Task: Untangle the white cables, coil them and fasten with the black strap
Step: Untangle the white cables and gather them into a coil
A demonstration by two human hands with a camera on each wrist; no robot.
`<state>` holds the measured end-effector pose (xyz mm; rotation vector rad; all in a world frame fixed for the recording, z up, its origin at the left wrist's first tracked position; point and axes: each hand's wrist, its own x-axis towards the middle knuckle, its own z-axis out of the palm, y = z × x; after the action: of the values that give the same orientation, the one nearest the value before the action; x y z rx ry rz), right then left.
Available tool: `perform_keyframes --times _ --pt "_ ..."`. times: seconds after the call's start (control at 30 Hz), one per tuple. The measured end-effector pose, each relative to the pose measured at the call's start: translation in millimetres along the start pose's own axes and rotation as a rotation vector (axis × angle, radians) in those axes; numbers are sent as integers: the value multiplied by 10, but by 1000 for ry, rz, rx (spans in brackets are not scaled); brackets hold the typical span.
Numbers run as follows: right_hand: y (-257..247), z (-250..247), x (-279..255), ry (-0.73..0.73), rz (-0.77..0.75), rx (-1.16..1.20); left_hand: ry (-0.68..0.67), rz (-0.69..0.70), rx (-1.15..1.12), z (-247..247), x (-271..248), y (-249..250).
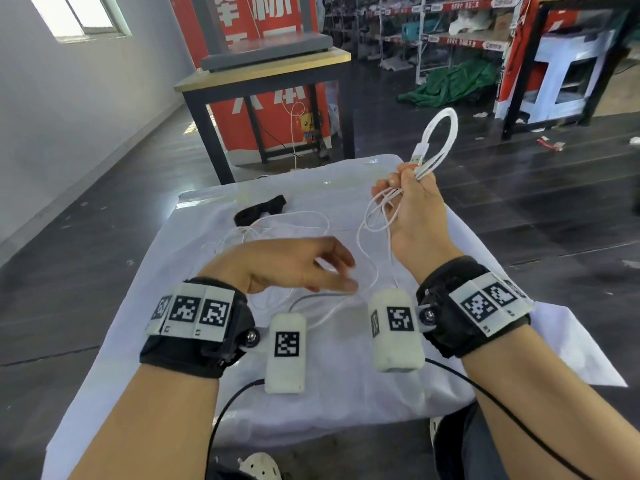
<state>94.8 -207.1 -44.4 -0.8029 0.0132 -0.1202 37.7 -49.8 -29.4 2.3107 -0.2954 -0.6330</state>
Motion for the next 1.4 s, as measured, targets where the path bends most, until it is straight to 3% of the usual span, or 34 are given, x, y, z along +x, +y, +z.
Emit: perform_keyframes --times 0.07,0.17,0.3,0.4,0.53,0.67,0.8,1.03,1.23,1.4 --pt "-11 -22 13 17 -34 -19 -170 -57 128 -5 -50 -23" --pt "-25 -54 41 44 -107 -109 -78 -126 122 -74 -93 -114" --pt "-35 -113 54 7 -193 -285 252 -144 -380 -228 -131 -225" --pt "3 -130 31 -88 -233 -496 457 -32 -897 -278 -95 -173" --pt "85 -101 -41 -293 -189 -783 509 56 -1207 -261 -64 -30" --pt "139 -72 -124 -518 -176 -1130 501 83 -1203 -265 -72 54" --pt "176 -48 -167 -608 -86 -1251 553 58 -1127 -297 -68 37" --pt "186 23 -224 -568 38 -1172 726 97 -1171 -275 -31 37" --pt "255 42 -310 -641 65 -1225 699 170 -1233 -268 27 45" --pt "205 67 -345 -670 108 -1004 724 280 -1280 -242 72 65"
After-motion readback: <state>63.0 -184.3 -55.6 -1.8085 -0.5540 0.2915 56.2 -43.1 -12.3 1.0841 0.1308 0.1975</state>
